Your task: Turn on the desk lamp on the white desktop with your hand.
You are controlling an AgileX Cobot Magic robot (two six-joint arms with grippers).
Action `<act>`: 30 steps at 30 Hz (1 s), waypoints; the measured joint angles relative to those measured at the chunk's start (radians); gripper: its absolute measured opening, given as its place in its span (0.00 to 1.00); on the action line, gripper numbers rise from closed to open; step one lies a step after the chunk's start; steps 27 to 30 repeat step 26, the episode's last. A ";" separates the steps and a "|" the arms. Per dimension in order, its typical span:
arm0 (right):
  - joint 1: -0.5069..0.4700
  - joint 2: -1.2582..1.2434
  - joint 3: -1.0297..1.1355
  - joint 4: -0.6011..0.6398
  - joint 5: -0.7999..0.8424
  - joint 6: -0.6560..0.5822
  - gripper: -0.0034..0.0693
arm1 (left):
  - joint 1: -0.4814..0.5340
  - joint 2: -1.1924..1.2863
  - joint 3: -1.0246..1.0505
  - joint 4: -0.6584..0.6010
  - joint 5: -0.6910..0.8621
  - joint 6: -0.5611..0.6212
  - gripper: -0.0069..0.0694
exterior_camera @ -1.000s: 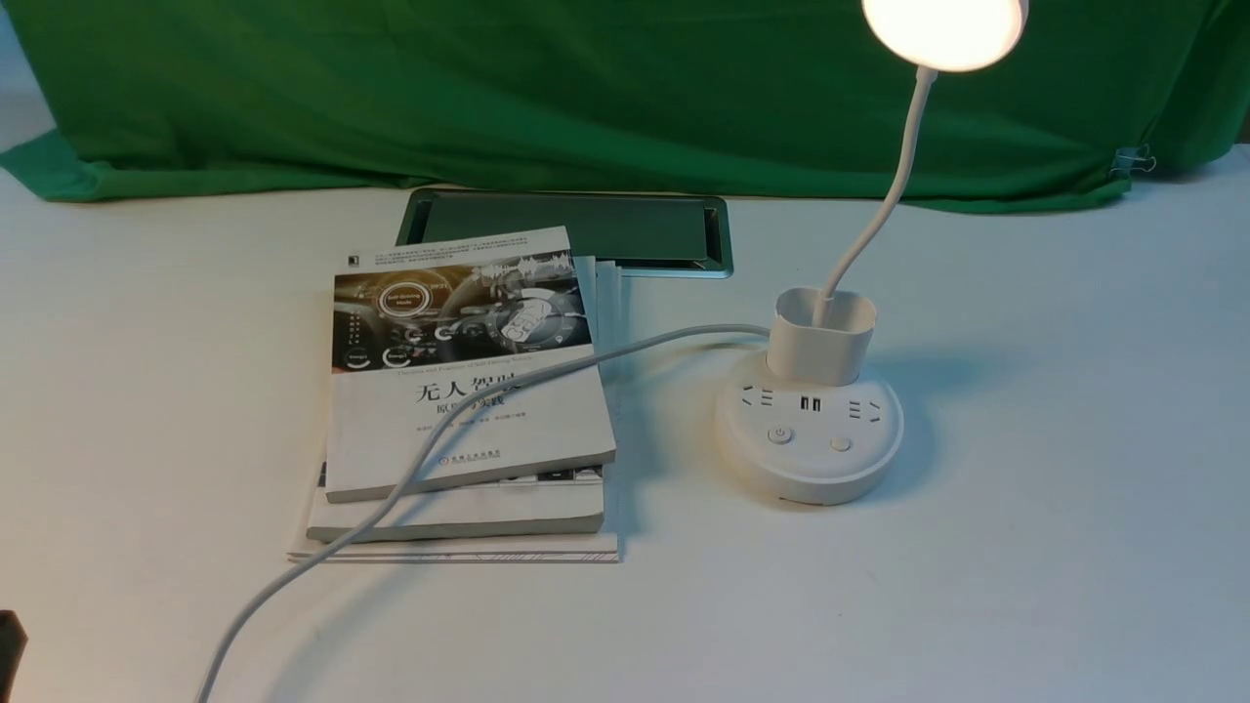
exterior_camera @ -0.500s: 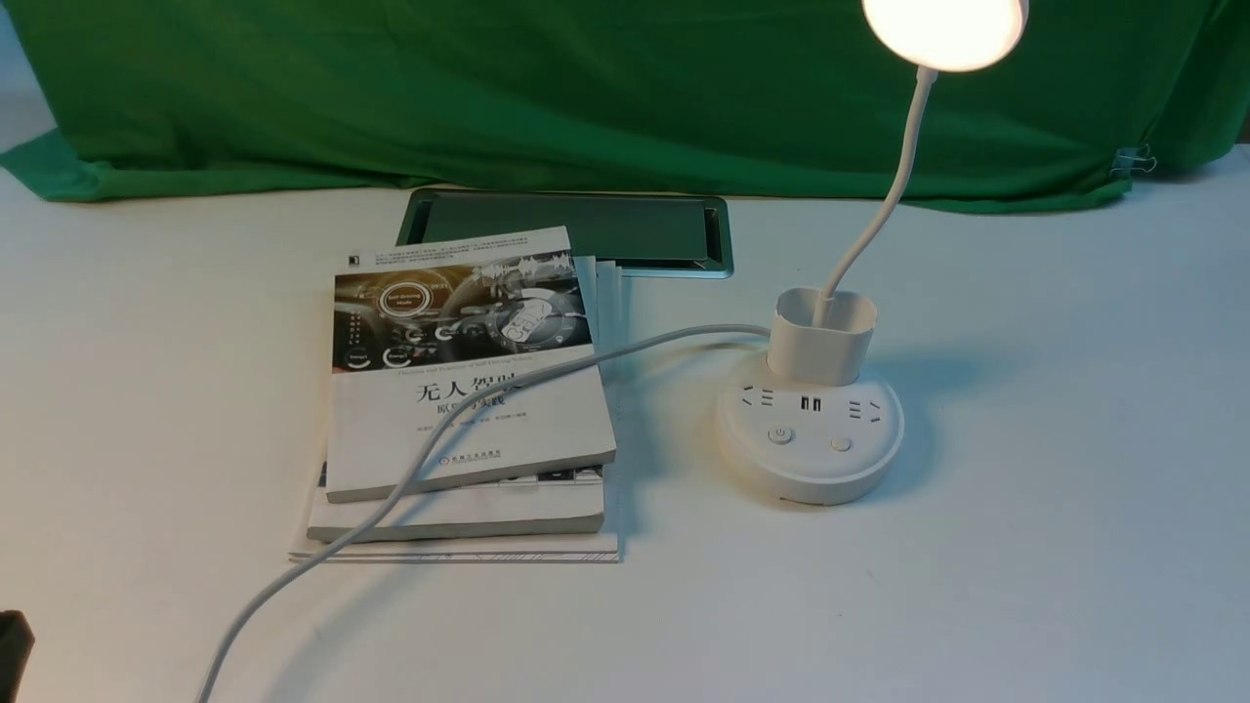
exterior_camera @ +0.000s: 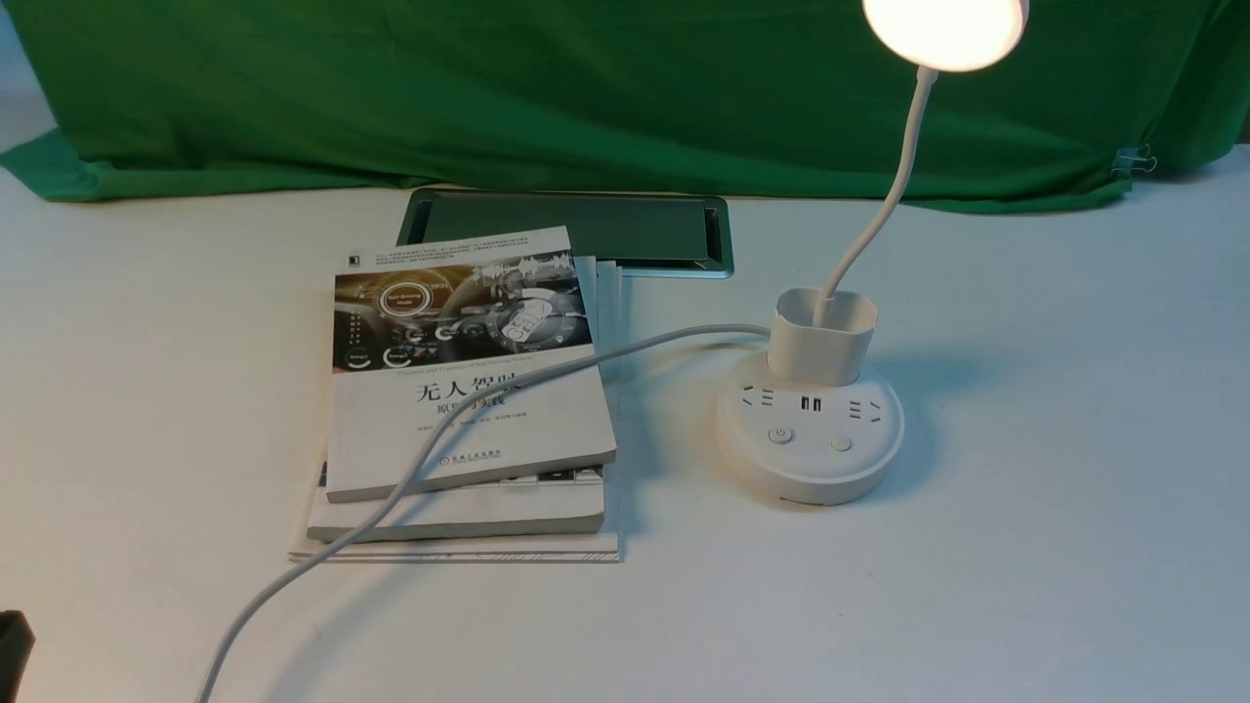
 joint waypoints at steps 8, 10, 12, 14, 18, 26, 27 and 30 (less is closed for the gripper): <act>0.000 0.000 0.000 0.000 0.000 0.000 0.38 | 0.000 0.000 0.000 0.000 0.000 0.000 0.12; 0.000 0.000 0.000 0.000 0.000 0.000 0.38 | 0.000 0.000 0.000 0.000 0.000 0.000 0.12; 0.000 0.000 0.000 0.000 0.000 0.000 0.38 | 0.000 0.000 0.000 0.000 0.000 0.000 0.12; 0.000 0.000 0.000 0.000 0.000 0.000 0.38 | 0.000 0.000 0.000 0.000 0.000 0.000 0.12; 0.000 0.000 0.000 0.000 0.000 0.000 0.38 | 0.000 0.000 0.000 0.000 0.000 0.000 0.12; 0.000 0.000 0.000 0.000 0.000 0.000 0.38 | 0.026 0.000 0.000 0.000 0.000 0.000 0.12; 0.000 0.000 0.000 0.000 0.000 0.000 0.38 | 0.026 0.000 0.000 0.000 0.000 0.000 0.12; 0.000 0.000 0.000 0.000 0.000 0.000 0.38 | 0.026 0.000 0.000 0.000 0.000 0.000 0.12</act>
